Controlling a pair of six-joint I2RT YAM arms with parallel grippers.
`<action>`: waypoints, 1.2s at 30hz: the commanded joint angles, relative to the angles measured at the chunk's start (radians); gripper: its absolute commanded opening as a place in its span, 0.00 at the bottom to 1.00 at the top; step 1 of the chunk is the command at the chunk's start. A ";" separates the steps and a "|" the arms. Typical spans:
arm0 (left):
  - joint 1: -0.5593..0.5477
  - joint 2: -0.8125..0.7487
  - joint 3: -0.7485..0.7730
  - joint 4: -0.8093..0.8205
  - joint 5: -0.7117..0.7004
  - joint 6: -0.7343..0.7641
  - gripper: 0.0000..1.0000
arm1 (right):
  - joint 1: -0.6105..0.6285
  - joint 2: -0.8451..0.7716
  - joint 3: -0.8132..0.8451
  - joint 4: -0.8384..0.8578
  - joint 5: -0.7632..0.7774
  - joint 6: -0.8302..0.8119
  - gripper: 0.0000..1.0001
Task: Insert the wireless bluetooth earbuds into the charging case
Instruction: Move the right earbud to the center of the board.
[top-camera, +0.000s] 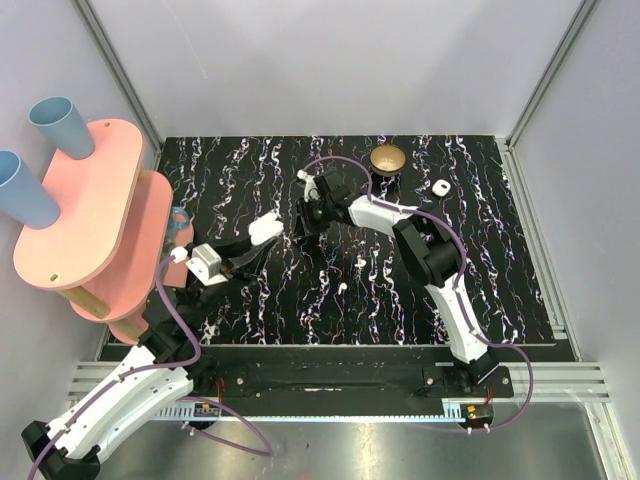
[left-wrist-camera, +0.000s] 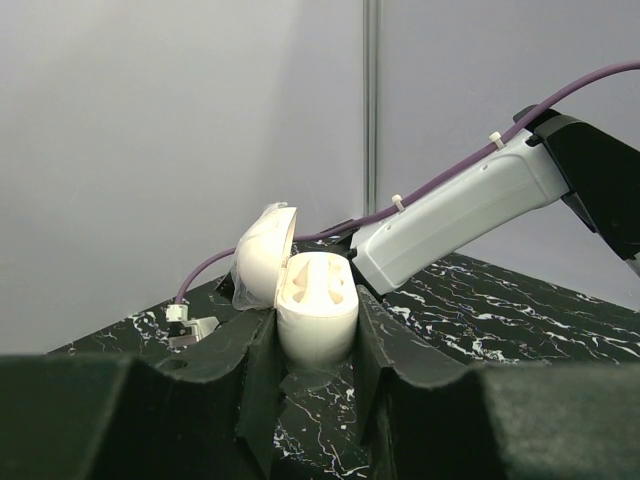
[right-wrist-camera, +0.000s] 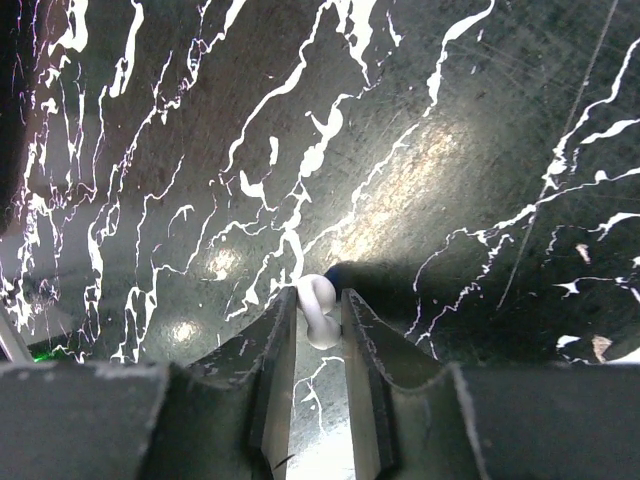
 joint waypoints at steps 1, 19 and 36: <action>0.005 -0.012 0.018 0.034 -0.029 0.000 0.02 | 0.019 0.016 -0.040 -0.107 0.051 -0.029 0.29; 0.005 -0.017 0.024 0.027 -0.046 0.005 0.04 | 0.017 -0.157 -0.250 0.066 0.056 0.046 0.17; 0.005 -0.011 0.015 0.040 -0.049 -0.004 0.05 | 0.020 -0.265 -0.521 0.301 0.077 0.098 0.34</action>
